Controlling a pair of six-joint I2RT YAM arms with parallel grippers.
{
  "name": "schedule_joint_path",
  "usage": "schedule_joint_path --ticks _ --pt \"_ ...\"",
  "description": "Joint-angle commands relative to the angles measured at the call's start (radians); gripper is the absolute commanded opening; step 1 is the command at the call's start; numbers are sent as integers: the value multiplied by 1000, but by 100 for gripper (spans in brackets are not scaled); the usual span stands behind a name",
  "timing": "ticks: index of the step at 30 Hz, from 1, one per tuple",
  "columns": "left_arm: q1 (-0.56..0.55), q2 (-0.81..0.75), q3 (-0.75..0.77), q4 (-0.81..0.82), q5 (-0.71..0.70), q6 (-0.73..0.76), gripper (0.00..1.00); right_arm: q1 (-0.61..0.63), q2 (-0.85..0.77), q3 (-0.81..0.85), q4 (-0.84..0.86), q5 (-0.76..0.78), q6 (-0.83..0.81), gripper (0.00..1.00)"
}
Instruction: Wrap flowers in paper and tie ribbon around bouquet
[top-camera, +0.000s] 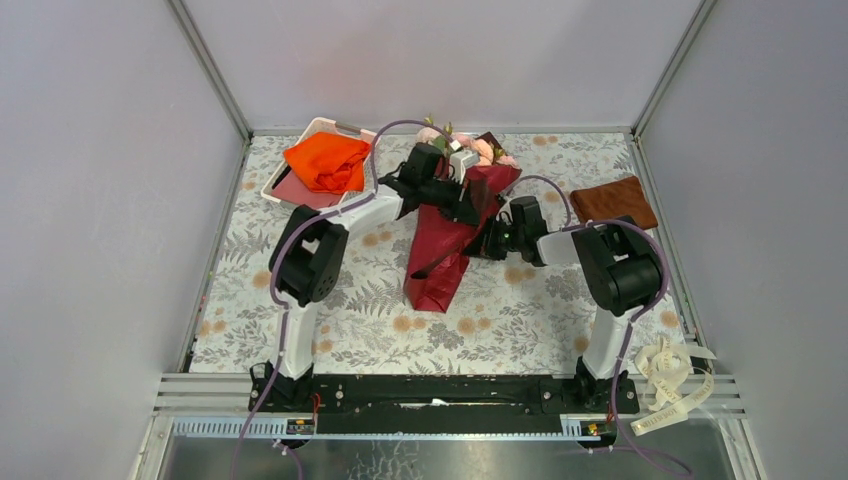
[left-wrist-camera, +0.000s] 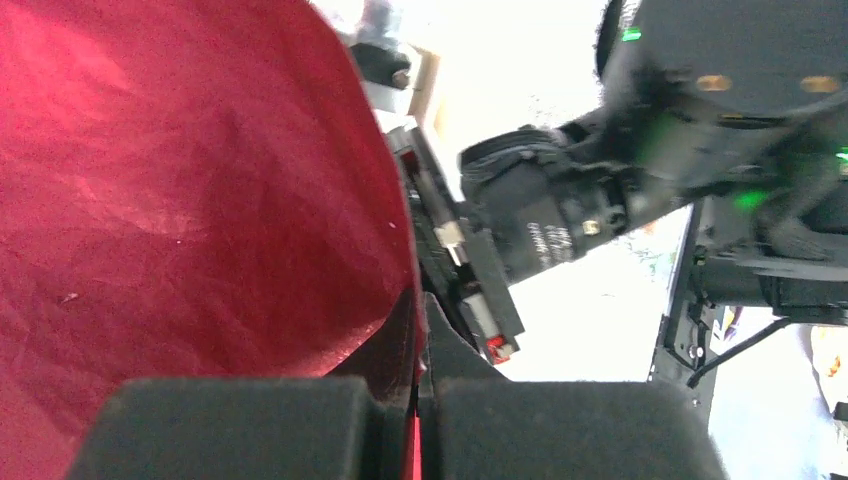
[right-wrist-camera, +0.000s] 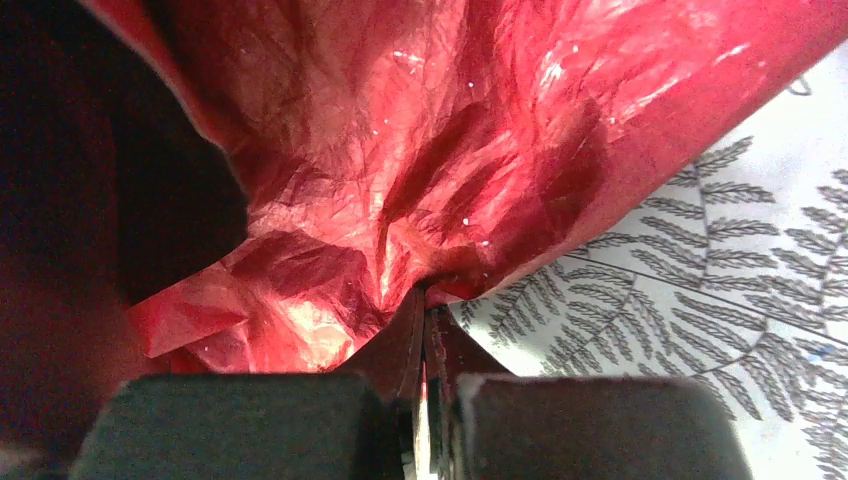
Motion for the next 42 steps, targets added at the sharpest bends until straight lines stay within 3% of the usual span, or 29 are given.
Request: schedule_joint_path --ticks 1,7,13,17,21,27,34,39,42 --pt "-4 90 14 19 -17 -19 0 16 -11 4 51 -22 23 0" --pt "-4 185 58 39 -62 6 0 16 -152 -111 33 24 28 15" --pt "-6 233 65 20 -93 65 0 9 -357 -161 -176 100 -34 32" --pt "-8 222 50 14 -74 95 0 -89 -460 -133 -257 134 -65 47" --pt "-17 204 36 11 -71 129 0 -156 -413 0 -234 159 -52 67" --pt "-32 197 32 5 -88 150 0 -160 -162 232 -186 167 58 94" --pt "-38 186 23 -2 -112 175 0 -153 38 435 -295 198 98 93" --pt "-45 187 25 -5 -118 183 0 -130 130 498 -327 103 84 88" --pt "-45 188 28 -6 -126 181 0 -124 155 492 -312 53 90 76"
